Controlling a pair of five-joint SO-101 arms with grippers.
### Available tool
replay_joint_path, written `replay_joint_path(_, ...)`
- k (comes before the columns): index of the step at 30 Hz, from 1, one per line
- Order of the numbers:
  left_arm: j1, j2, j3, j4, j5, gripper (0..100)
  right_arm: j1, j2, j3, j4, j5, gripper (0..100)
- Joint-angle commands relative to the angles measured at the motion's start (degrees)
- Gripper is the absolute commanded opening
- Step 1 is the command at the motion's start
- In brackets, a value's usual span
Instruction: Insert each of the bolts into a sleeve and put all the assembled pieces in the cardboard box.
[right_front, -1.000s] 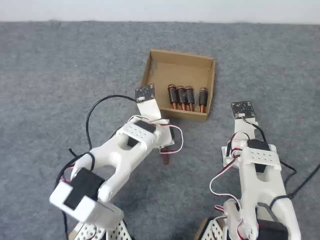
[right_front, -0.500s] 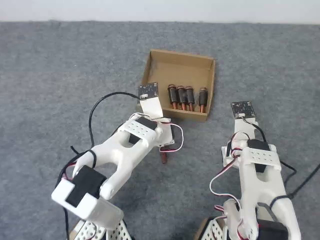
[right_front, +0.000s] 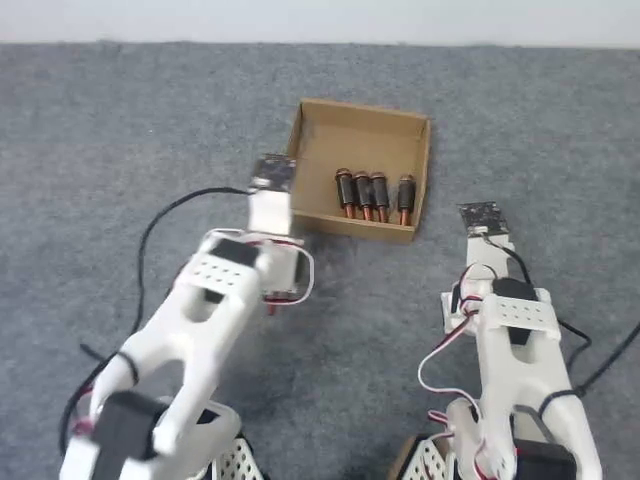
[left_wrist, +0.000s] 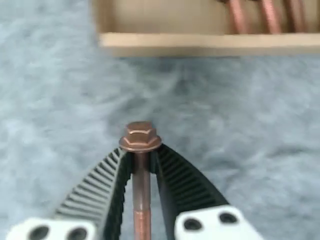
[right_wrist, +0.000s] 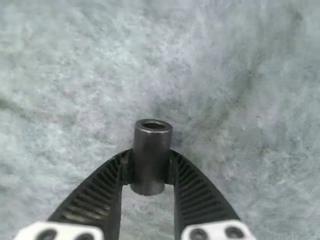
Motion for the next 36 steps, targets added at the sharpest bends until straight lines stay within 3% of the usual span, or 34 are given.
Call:
replay_joint_path(1,-5.63,-9.05,2.24,0.18,-0.88,1,-2.68,-2.42,-0.62,-1.54,0.35,0.7)
replay_joint_path(4,-10.20,-12.31,4.35,-1.76,-0.79,1,-3.21,-2.77,-0.88,-5.85,0.35,0.7)
replay_joint_path(10,-15.03,-14.51,11.03,-14.68,-0.44,1,-3.65,-2.77,-2.64,-17.71,0.35,0.7)
replay_joint_path(25,-15.21,-14.51,11.12,-14.86,-0.44,1,-3.65,-1.10,-2.46,-53.76,0.79,0.7)
replay_joint_path(31,-15.38,-14.51,11.12,-14.86,-0.44,1,-3.74,11.47,-2.64,-72.57,0.35,0.7)
replay_joint_path(36,-15.38,-14.42,11.12,-14.86,-0.53,1,-3.74,23.34,-2.64,-94.55,0.35,0.7)
